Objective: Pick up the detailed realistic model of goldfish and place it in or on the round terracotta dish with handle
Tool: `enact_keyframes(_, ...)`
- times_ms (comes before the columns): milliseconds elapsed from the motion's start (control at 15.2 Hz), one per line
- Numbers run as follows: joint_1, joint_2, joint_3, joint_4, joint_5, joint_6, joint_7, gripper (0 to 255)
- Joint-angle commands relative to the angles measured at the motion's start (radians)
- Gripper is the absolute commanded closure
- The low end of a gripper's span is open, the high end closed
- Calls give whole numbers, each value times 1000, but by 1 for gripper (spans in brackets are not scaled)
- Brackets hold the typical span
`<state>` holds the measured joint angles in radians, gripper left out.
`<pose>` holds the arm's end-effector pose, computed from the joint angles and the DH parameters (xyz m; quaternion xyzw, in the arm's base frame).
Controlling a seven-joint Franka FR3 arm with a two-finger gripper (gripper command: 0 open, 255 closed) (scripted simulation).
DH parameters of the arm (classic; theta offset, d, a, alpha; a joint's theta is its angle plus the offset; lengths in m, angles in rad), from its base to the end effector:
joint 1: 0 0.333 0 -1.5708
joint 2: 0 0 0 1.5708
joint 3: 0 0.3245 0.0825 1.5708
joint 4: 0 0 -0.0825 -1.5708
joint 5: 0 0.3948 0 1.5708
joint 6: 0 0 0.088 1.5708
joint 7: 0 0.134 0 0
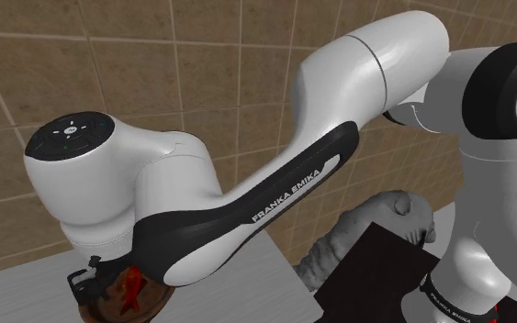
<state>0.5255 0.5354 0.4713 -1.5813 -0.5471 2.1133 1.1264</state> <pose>0.4500 0.5503 0.3361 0.9913 0.0379 0.1228 0.0296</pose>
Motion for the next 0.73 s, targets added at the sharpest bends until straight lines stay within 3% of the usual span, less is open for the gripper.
enact_keyframes(0, -2, -31, 12, 5, 18, -33, -10, 0)
enact_keyframes(132, -2, -59, 24, 21, 37, -74, -21, 0)
enact_keyframes(660, -1, -59, 23, 21, 37, -74, -21, 0)
